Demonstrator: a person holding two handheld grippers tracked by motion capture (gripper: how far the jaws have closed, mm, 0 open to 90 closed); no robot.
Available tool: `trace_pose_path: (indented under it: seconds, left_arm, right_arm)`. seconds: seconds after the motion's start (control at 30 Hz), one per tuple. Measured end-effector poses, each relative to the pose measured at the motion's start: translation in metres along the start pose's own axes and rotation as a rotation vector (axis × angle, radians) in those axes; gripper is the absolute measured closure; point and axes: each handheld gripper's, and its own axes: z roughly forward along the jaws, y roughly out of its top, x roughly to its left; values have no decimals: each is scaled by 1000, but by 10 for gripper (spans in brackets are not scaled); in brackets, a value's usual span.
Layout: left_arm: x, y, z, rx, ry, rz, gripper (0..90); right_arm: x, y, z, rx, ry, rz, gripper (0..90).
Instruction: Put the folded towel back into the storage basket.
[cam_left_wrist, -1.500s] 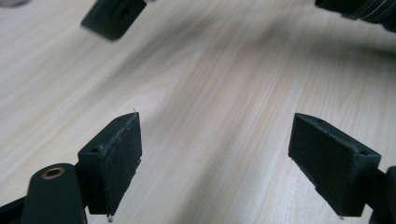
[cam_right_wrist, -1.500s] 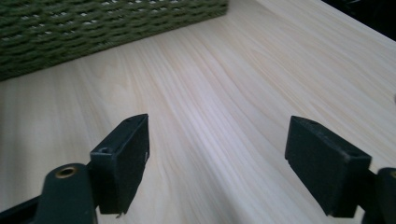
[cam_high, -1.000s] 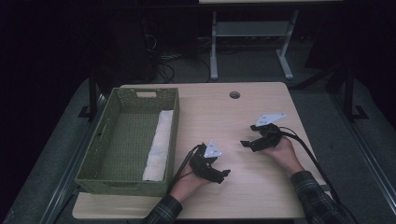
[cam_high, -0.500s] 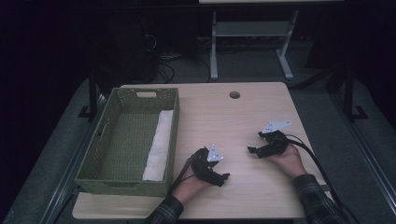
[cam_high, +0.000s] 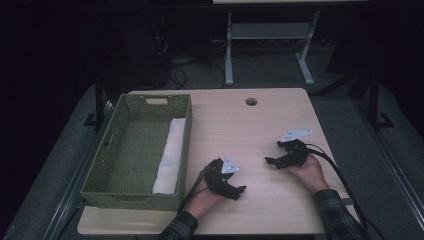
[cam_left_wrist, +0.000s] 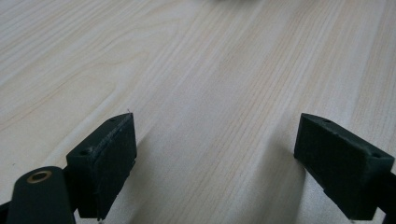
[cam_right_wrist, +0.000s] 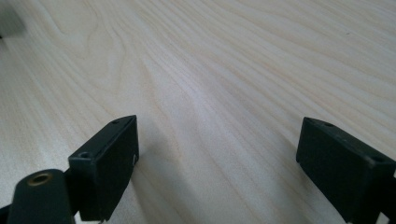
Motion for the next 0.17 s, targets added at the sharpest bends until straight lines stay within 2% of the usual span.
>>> trace_pose_path:
  seconds: [0.17]
  left_arm:
    - [0,0,0,0,11,-7,121]
  right_arm:
    - [0,0,0,2,1,0,117]
